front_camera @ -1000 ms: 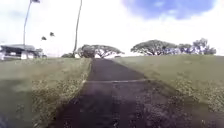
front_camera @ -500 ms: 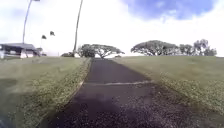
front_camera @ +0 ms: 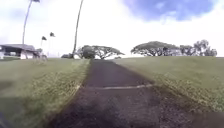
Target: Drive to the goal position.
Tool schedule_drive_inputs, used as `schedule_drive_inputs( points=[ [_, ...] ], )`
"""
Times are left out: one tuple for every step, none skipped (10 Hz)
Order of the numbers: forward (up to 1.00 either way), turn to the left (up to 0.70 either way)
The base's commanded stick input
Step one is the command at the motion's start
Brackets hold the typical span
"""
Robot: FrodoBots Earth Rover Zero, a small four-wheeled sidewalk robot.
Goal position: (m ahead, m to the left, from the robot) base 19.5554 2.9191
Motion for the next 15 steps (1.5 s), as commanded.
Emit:
schedule_drive_inputs(
  points=[
    [0.5, 0.0],
    [0.5, 0.0],
    [0.5, 0.0],
    [0.5, 0.0],
    [0.5, 0.0],
    [0.5, 0.0],
    [0.5, 0.0],
    [0.5, 0.0],
    [0.5, 0.0],
    [0.5, 0.0],
    [0.5, 0.0],
    [0.5, 0.0],
    [0.5, 0.0],
    [0.5, 0.0],
    [0.5, 0.0]
  ],
)
